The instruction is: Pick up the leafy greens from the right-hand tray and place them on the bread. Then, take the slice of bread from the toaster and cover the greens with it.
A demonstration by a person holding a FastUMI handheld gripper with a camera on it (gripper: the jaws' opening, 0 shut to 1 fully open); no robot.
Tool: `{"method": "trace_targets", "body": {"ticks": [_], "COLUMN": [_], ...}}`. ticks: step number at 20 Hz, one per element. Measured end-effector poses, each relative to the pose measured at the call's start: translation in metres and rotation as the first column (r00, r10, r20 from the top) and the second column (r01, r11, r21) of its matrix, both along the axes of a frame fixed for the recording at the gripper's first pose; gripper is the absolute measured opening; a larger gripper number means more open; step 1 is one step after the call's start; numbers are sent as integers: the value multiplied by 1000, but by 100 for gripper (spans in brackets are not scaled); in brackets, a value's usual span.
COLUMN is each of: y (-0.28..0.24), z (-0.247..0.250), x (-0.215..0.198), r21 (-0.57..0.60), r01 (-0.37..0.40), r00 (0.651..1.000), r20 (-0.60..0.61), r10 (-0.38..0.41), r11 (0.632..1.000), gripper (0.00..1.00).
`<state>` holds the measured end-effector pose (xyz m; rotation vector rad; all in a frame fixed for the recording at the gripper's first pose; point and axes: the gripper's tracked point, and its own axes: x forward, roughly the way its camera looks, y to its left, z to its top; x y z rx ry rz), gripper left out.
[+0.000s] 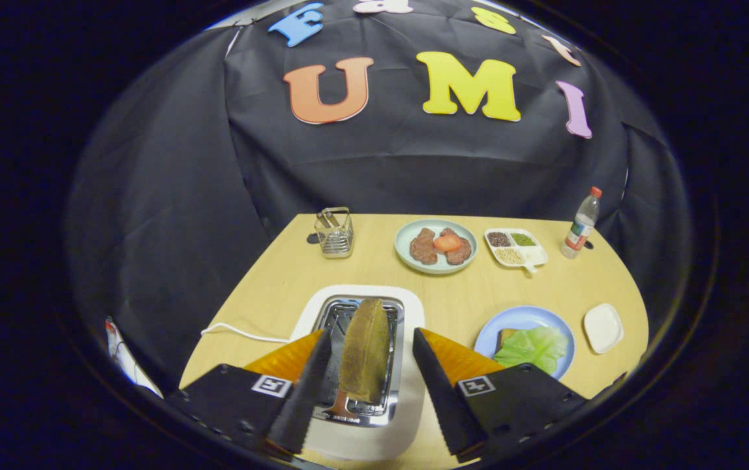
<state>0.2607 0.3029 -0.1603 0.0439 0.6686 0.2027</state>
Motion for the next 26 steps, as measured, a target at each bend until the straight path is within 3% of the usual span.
{"method": "trace_targets", "body": {"ticks": [4, 7, 12, 18, 26], "y": [-3, -3, 1, -4, -49], "z": [-1, 8, 50, 134, 213], "x": [-5, -12, -23, -43, -71], "r21": [-54, -56, -35, 22, 27], "r01": [-16, -31, -46, -68, -46], "r00": [1000, 999, 998, 988, 963], "r20": [-18, -15, 40, 142, 266], "r10": [16, 30, 48, 64, 38], "r11": [998, 998, 998, 997, 999], "gripper": [14, 2, 2, 2, 1]}}
